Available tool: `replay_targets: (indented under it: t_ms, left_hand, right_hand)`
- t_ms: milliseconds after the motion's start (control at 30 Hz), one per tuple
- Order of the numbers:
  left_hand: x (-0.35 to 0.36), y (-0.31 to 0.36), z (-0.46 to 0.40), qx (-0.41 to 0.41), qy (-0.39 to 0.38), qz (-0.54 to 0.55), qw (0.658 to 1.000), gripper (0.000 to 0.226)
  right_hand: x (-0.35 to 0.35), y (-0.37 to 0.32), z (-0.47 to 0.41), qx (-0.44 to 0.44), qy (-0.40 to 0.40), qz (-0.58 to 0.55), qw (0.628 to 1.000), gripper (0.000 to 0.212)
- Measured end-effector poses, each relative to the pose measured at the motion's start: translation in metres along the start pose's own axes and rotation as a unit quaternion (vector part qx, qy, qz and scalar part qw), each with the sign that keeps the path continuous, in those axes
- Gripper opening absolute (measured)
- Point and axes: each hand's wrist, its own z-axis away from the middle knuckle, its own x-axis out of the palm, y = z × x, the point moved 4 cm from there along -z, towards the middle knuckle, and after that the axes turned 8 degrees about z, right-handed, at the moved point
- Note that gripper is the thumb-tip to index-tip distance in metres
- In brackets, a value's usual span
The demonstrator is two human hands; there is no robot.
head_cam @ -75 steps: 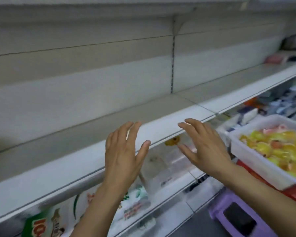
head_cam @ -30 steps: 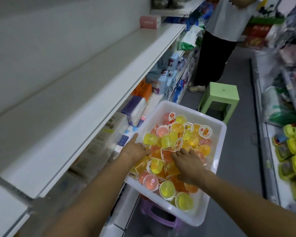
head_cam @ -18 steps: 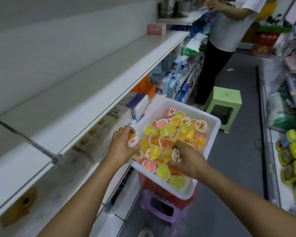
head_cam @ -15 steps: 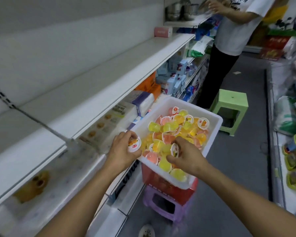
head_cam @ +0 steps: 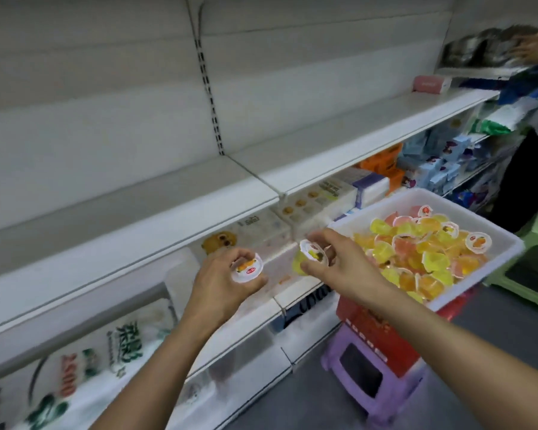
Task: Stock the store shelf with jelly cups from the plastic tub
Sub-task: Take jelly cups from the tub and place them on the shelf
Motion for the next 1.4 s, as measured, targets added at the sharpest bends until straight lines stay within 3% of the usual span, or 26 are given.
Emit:
replay_targets:
  t_ms: [200, 400, 633, 800, 1200, 1400]
  left_hand:
    - [-0.097, -0.031, 0.048, -0.032, 0.085, 0.003, 0.996, 0.032]
    - [-0.231, -0.078, 0.110, -0.079, 0.178, -0.020, 0.981, 0.030]
    - [-0.414, -0.160, 0.176, -0.138, 0.288, -0.086, 0.944, 0.027]
    - [-0.506, -0.222, 0.198, -0.187, 0.333, -0.133, 0.914, 0.037]
    - [-0.538, -0.274, 0.183, -0.152, 0.273, -0.176, 0.934, 0.035]
    - [-0.540, -0.262, 0.194, -0.153, 0.260, -0.284, 0.910, 0.045]
  right_hand:
    - [0.049, -0.089, -0.007, -0.082, -0.040, -0.018, 0.996, 0.037]
    - [0.143, -0.196, -0.010, -0.141, -0.080, -0.045, 0.986, 0.044]
    - [0.255, -0.324, -0.001, -0.197, -0.119, -0.066, 0.971, 0.042]
    - [0.309, -0.386, -0.002, -0.217, -0.127, -0.062, 0.966, 0.045]
    - [0.376, -0.473, 0.005, -0.260, -0.151, -0.036, 0.953, 0.044]
    - [0.395, -0.501, 0.018, -0.306, -0.144, 0.020, 0.941, 0.038]
